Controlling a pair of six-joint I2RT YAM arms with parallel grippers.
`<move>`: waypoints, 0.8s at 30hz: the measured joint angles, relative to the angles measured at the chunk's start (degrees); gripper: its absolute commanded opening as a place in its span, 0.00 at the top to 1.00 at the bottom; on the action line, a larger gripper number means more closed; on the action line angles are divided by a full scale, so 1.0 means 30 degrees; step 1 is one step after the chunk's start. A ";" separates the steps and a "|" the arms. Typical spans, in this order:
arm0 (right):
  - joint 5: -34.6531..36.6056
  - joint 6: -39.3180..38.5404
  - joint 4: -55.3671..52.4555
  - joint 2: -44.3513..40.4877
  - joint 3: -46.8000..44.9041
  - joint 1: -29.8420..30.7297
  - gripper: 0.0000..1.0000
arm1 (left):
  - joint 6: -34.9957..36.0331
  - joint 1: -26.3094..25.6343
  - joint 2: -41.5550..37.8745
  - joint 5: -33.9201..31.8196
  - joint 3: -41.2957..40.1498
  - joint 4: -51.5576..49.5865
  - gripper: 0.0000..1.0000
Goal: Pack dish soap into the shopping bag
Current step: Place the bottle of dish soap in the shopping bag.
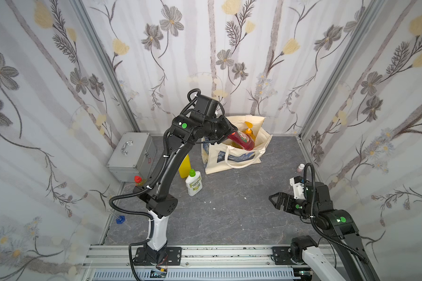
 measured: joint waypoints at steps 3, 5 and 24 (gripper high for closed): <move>0.0000 -0.0007 0.0007 0.0182 0.0000 0.0000 0.00 | 0.0044 0.0532 0.0204 0.0058 0.0000 0.0029 0.70; 0.0000 -0.0015 0.0036 0.0299 0.0000 0.0000 0.00 | 0.0124 0.0954 0.0364 0.0073 0.0000 0.0029 0.70; 0.0015 -0.0466 0.1173 0.2477 0.0000 0.0000 0.00 | 0.2011 0.4095 0.2455 0.0109 0.0430 -0.0765 0.71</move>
